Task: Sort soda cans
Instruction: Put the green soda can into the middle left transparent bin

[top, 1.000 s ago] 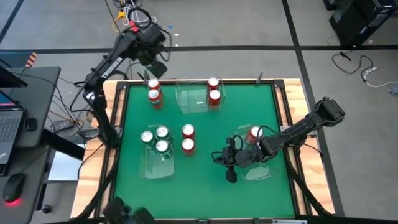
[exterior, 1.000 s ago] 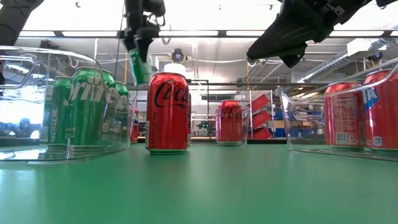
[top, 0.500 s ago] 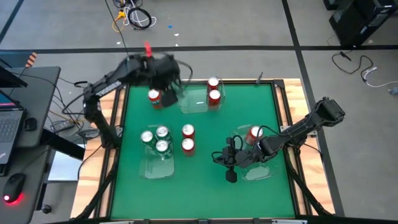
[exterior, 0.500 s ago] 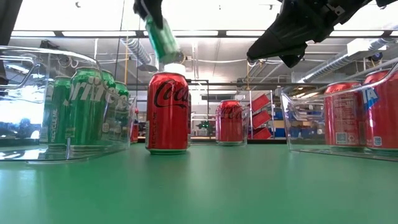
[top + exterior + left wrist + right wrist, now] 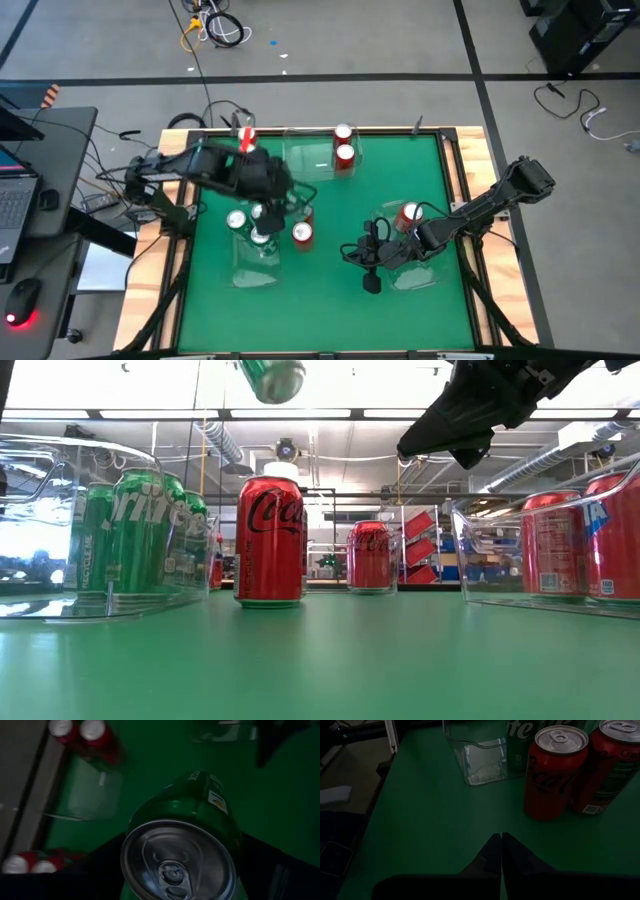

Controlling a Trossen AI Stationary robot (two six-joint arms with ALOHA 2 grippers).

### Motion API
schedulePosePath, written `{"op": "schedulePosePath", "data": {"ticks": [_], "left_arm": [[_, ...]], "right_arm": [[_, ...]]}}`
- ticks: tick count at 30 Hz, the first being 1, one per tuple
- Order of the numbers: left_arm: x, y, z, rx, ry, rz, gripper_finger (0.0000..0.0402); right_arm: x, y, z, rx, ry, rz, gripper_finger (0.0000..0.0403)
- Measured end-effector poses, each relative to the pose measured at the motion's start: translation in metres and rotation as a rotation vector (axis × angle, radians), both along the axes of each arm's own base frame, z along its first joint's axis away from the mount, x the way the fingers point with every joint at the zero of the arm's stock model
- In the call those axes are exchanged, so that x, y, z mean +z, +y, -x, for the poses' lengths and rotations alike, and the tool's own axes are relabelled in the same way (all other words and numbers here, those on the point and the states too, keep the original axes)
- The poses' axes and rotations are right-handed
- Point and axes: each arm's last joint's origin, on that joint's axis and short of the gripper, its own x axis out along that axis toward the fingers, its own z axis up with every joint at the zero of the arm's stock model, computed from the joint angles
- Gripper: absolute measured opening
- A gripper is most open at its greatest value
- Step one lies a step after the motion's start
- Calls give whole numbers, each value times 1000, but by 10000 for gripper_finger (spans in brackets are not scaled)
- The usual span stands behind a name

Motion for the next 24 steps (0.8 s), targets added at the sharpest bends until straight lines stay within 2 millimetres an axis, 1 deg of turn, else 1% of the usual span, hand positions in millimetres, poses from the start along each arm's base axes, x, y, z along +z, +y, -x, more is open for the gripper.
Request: {"op": "schedulePosePath", "data": {"ticks": [3,6,10,14,17,19,21,24], "left_arm": [[1,-15,5,9,-23,35,299],[-3,-23,16,38,-20,66,299],[-25,-23,41,132,48,95,299],[-47,-22,76,225,97,169,299],[-63,-25,99,277,137,234,299],[-72,-29,112,287,167,273,299],[-80,-33,119,295,201,291,299],[-94,-41,120,283,254,274,299]], "right_arm": [[0,0,0,0,0,0,1],[0,0,0,0,0,0,1],[0,0,0,1,0,1,1],[0,0,0,1,0,2,1],[0,0,0,2,0,2,2],[0,0,0,1,0,2,1],[0,0,0,1,0,1,1],[0,0,0,0,-5,-3,2]]}}
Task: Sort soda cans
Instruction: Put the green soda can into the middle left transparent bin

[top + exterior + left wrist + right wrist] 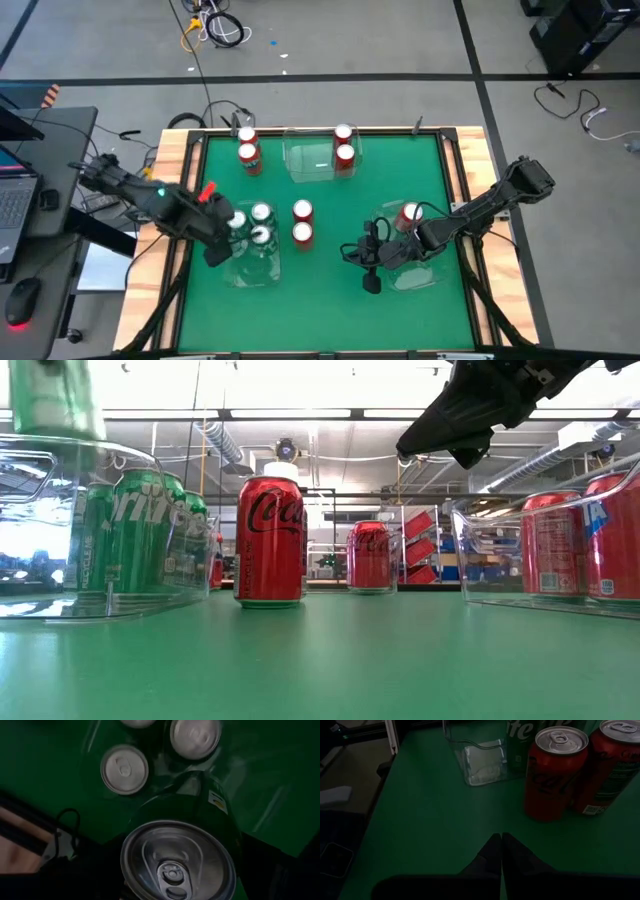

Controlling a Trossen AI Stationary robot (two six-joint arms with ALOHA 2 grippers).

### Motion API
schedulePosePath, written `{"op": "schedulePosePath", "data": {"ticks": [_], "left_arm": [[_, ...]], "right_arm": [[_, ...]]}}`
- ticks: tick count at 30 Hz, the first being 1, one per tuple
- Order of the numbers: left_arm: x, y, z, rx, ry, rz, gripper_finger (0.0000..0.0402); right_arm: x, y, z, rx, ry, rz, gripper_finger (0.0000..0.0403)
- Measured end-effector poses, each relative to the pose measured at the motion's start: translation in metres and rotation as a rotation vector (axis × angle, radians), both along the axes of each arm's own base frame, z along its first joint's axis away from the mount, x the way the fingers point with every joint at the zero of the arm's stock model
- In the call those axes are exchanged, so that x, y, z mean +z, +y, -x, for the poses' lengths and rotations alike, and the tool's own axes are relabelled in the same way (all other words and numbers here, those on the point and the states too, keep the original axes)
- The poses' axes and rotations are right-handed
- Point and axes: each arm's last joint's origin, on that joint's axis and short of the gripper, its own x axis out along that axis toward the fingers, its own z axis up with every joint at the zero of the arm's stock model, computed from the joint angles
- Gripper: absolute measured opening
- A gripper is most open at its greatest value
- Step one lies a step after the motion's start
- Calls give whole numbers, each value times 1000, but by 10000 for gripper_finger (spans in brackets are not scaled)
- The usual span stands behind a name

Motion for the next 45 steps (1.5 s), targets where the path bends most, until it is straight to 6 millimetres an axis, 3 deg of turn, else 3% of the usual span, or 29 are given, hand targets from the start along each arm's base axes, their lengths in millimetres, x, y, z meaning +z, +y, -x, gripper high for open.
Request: {"op": "schedulePosePath", "data": {"ticks": [8,27,38,45], "left_arm": [[-40,-15,-19,-102,179,-103,299],[-85,-31,-65,-269,302,-236,299],[-121,-27,-64,-309,365,-253,299],[-126,-26,-62,-308,361,-257,299]], "right_arm": [[1,0,0,0,-9,-4,2],[1,0,0,1,-8,-2,2],[1,0,0,1,-8,-2,2],[1,0,0,1,-9,-2,2]]}}
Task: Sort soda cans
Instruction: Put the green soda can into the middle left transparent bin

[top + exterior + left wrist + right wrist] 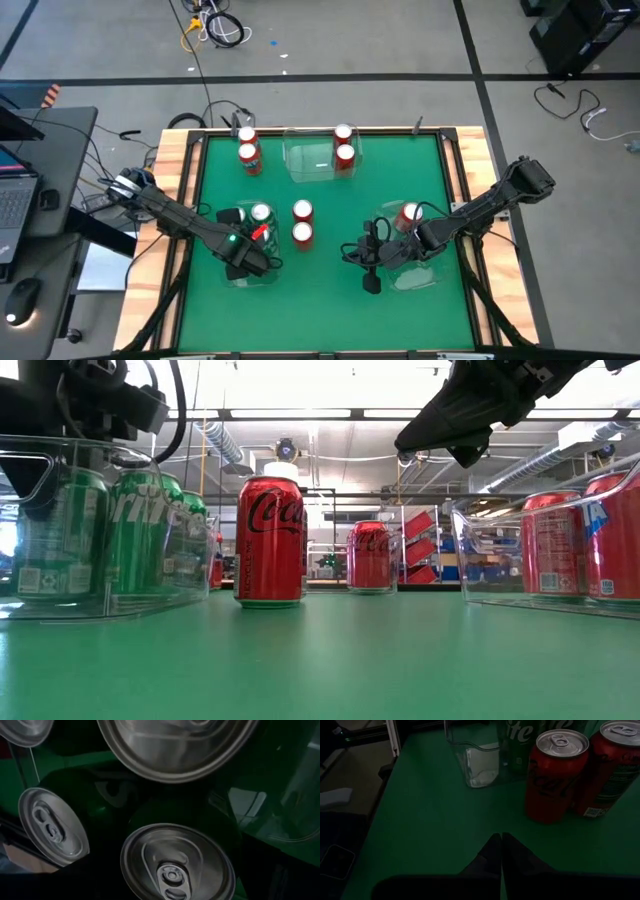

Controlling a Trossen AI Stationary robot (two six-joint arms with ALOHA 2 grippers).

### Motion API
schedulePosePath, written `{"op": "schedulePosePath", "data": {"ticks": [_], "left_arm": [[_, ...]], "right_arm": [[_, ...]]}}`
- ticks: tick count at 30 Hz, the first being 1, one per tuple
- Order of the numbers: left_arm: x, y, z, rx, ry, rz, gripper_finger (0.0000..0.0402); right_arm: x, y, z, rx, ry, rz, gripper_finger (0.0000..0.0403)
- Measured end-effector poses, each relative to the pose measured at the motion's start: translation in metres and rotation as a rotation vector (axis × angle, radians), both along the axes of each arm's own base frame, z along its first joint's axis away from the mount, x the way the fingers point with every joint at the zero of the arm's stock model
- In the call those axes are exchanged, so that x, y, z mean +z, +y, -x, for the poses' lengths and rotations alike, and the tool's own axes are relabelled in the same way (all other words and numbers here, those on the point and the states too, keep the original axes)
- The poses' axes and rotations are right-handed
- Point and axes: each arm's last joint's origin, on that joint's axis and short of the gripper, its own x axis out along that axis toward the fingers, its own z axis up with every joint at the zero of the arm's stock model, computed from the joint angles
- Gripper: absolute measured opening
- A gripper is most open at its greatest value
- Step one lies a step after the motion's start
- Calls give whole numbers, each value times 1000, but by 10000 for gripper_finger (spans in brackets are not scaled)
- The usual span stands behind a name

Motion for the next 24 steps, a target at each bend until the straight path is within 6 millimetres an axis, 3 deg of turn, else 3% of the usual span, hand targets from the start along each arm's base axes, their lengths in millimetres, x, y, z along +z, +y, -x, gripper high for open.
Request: {"op": "schedulePosePath", "data": {"ticks": [7,12,19,24], "left_arm": [[-1,0,-1,9,-10,5,302],[-4,-2,-2,37,-6,37,382],[2,-5,-3,49,11,96,346],[18,-7,-7,47,-4,104,355]], "right_arm": [[0,0,0,-1,0,-2,1],[0,0,0,-1,0,-2,1],[0,0,0,-1,0,-1,1],[0,0,0,0,-2,-2,1]]}}
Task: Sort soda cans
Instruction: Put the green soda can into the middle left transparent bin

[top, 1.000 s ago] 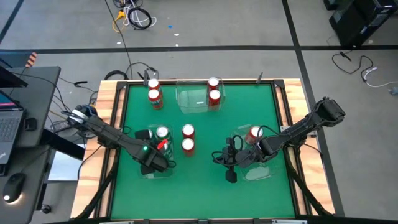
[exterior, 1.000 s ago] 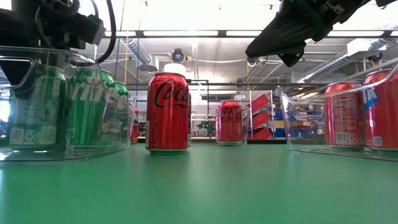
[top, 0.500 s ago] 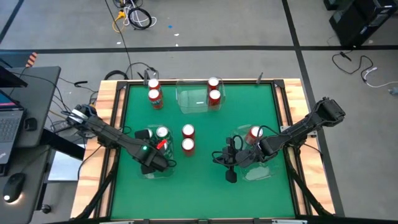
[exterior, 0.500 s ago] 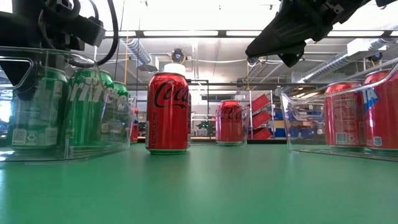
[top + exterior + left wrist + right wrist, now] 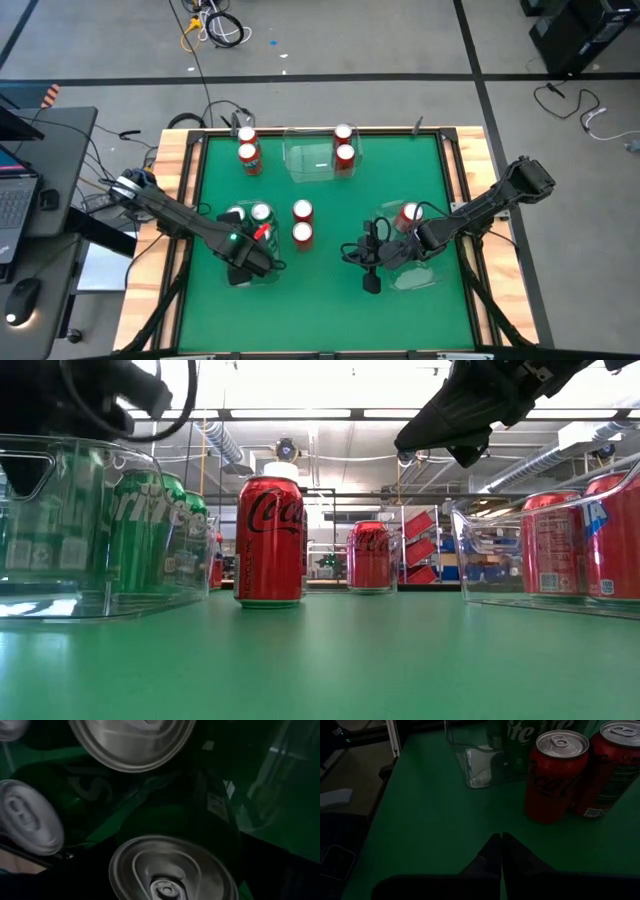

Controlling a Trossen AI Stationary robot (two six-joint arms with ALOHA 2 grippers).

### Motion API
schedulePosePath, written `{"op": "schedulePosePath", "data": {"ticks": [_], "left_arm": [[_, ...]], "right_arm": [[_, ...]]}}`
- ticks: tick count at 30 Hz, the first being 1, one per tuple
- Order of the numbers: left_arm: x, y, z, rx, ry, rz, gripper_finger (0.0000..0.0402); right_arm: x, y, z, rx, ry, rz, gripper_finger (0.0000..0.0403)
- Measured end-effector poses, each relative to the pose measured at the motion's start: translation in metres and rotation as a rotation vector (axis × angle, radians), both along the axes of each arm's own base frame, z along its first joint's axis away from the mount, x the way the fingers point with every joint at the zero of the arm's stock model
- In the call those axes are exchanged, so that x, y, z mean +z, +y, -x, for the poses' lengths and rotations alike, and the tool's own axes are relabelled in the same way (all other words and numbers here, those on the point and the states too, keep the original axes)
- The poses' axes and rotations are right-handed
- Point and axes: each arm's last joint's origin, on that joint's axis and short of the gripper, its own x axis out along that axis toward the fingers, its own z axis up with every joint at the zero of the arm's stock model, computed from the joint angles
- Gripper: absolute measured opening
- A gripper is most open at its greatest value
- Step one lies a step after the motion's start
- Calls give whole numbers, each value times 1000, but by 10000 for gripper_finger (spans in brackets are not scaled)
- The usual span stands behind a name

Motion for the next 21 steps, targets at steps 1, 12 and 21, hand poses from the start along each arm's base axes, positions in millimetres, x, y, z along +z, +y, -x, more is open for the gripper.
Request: {"op": "schedulePosePath", "data": {"ticks": [1,12,21], "left_arm": [[4,0,-1,0,-4,2,360],[22,-3,-2,-10,-25,1,385],[23,1,1,-23,-12,-74,377]], "right_arm": [[0,0,0,0,0,0,1],[0,0,0,-2,-5,-2,1],[0,0,-1,-2,-6,-2,5]]}}
